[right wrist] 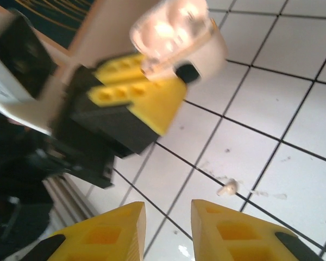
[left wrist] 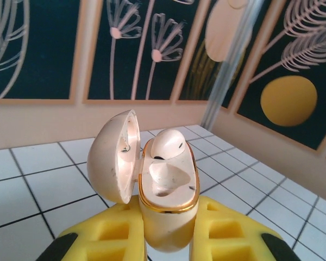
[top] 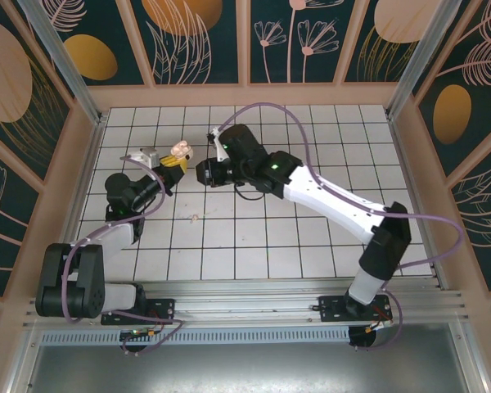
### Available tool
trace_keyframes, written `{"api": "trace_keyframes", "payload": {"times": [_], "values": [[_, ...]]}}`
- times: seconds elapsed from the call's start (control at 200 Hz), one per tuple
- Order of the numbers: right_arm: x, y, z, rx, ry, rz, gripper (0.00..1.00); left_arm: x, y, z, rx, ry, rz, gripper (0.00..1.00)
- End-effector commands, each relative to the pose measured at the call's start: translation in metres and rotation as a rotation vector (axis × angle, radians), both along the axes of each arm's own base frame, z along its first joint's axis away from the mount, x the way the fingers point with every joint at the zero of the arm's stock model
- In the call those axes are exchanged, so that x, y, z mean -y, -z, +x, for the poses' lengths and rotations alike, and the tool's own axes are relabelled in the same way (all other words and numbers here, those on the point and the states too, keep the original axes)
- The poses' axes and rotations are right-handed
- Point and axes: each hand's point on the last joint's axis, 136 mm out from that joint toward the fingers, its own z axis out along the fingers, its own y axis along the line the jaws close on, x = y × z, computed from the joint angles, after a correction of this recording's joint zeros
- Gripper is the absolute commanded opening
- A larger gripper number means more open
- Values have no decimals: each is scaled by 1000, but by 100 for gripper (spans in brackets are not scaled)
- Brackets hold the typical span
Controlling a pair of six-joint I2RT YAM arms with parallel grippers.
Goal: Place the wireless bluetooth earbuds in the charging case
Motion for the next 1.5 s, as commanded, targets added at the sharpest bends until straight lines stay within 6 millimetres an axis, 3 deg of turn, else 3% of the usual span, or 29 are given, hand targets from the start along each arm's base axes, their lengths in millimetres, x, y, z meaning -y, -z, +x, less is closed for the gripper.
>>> {"api": "trace_keyframes", "payload": {"times": [0.0, 0.15, 0.36, 0.48, 0.816, 1.161, 1.491], "values": [[-3, 24, -2, 3, -17, -140, 29, -20, 2, 8, -45, -84, -65, 0], [-25, 57, -9, -32, -95, -235, 32, -45, 15, 14, -115, -181, -127, 0], [-50, 96, -4, -72, -166, -300, 34, -64, 33, 19, -195, -280, -184, 1], [-55, 117, 3, -155, -98, -314, 35, -73, 41, 23, -230, -335, -199, 1], [-50, 181, -8, -474, 122, -327, 34, -79, 46, 25, -247, -371, -200, 1], [-49, 218, -3, -530, 160, -364, 35, -79, 44, 25, -240, -373, -190, 2], [-53, 239, 5, -557, 167, -357, 34, -79, 44, 28, -239, -369, -189, 1]]}}
